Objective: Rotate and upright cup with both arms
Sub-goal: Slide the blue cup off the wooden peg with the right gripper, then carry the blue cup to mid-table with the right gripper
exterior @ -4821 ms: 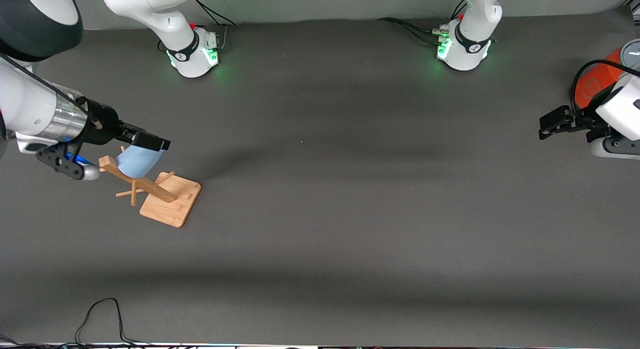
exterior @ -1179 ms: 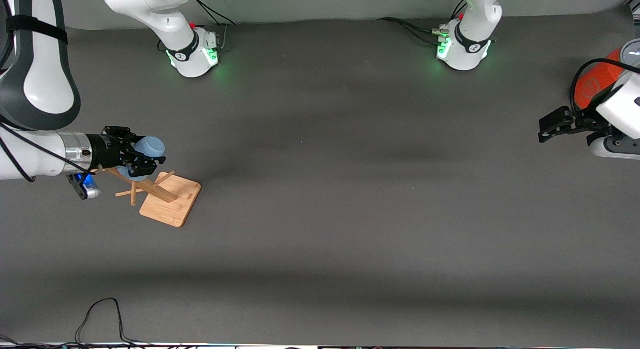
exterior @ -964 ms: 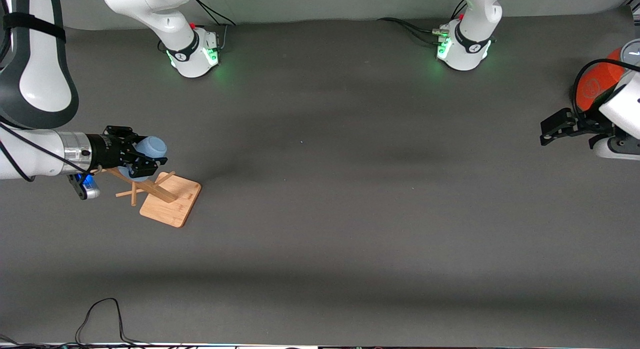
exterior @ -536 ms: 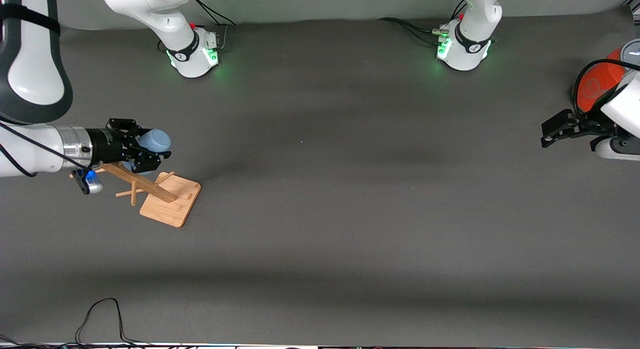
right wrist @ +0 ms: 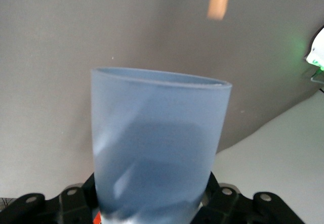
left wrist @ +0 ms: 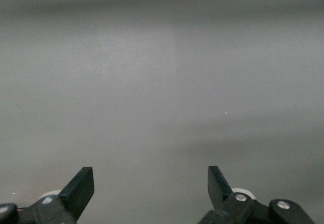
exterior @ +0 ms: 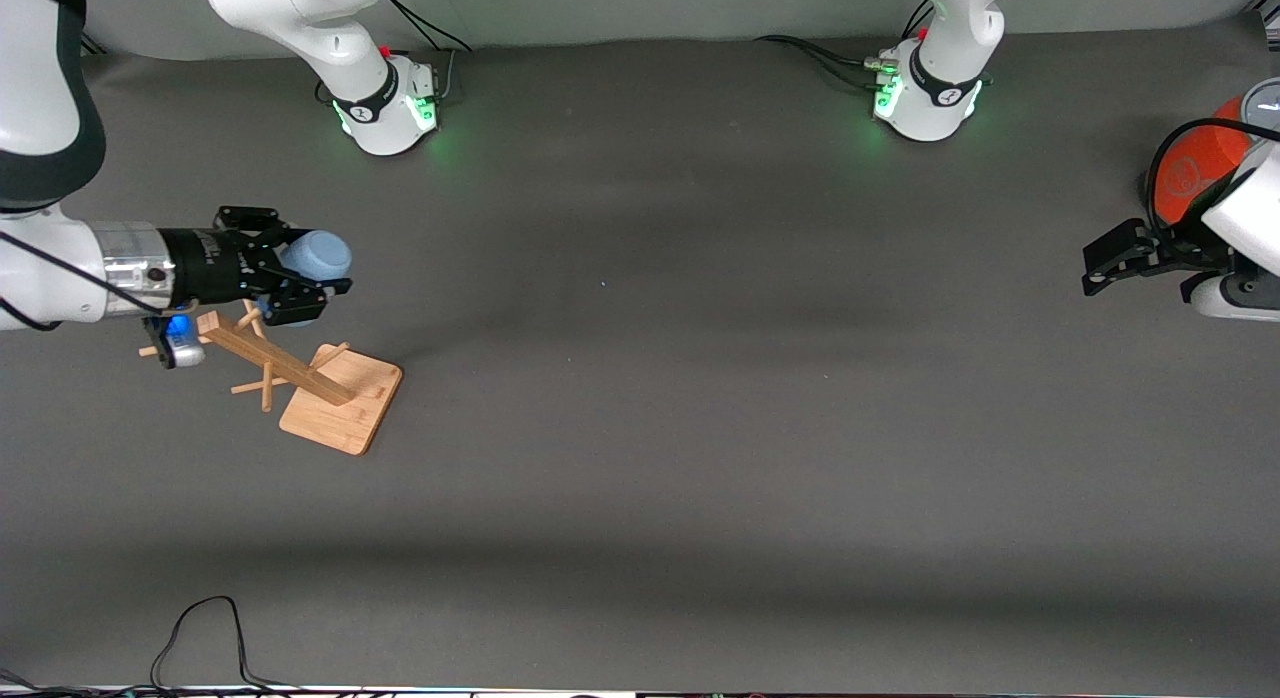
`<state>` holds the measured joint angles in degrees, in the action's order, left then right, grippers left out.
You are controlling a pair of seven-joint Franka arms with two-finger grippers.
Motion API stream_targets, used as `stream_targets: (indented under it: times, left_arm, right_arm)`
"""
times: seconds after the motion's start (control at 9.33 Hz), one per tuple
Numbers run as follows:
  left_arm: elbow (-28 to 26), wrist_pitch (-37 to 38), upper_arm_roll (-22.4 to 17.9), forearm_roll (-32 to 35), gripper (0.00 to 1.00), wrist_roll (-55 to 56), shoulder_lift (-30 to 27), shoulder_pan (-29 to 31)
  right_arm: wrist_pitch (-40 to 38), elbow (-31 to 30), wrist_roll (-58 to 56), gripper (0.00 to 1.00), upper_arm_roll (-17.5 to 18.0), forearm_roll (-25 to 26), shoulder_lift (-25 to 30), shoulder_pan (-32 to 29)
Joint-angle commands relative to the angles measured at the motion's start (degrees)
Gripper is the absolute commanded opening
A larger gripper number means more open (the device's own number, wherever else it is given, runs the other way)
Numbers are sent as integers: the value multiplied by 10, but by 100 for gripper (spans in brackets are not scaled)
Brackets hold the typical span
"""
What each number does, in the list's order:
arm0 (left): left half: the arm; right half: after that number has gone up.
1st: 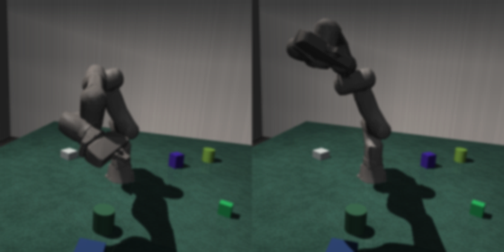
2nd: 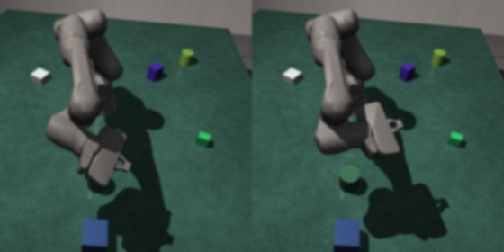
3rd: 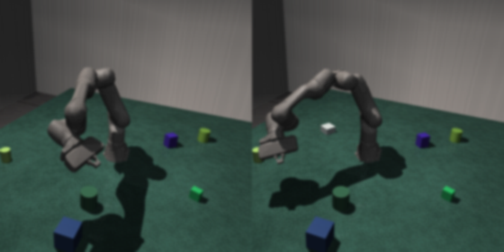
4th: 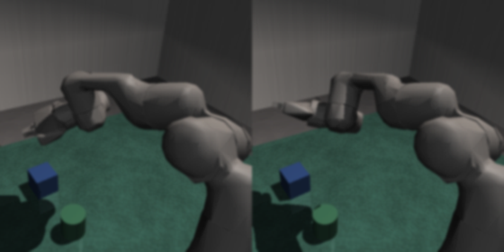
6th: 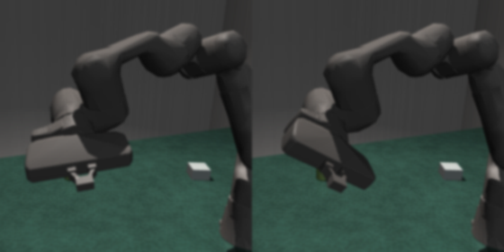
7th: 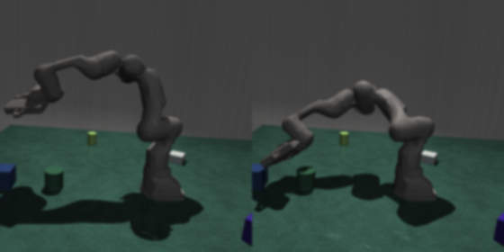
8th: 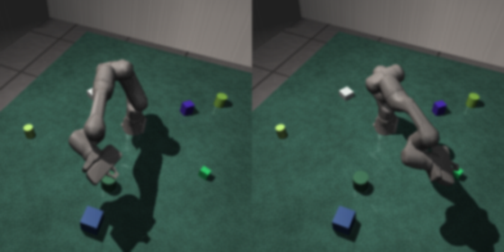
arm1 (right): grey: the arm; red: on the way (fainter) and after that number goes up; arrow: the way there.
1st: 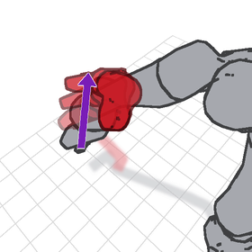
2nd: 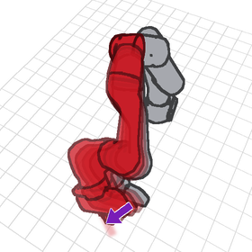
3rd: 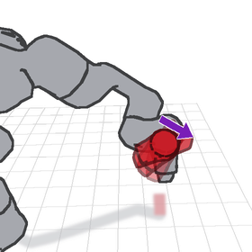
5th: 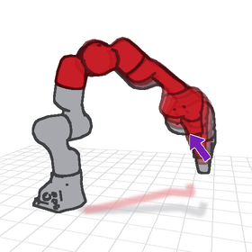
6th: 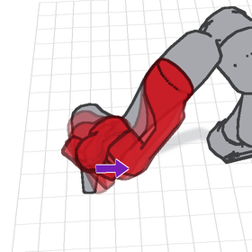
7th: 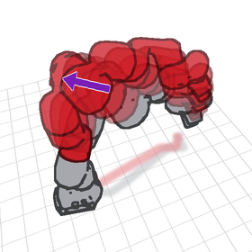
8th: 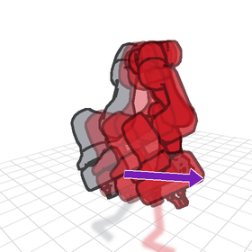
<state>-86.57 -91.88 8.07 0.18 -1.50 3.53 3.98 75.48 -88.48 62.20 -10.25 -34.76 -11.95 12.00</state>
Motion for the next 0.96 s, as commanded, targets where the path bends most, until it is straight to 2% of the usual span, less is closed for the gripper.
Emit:
stream_targets:
  times: [0.0, 0.21, 0.43, 0.64, 0.86]
  left_arm:
    - [0, -4, -3, -5, 100, -7, -4, -3]
    - [-1, -4, -3, -5, 100, -7, -4, -3]
    - [-1, -4, -3, -5, 100, -8, -3, -2]
    - [-1, -5, -3, -6, 100, -7, -3, -3]
    - [-1, -5, -3, -6, 100, -7, -2, -1]
  right_arm:
    - [24, 28, 57, 0, -1, -28, -4, 53]
    - [99, 31, 86, 0, -1, -57, -21, 104]
    - [201, 41, 97, 0, -1, -63, -62, 171]
    - [295, 98, 111, 0, -2, -51, -150, 241]
    - [401, 151, 123, 0, -3, -13, -237, 302]
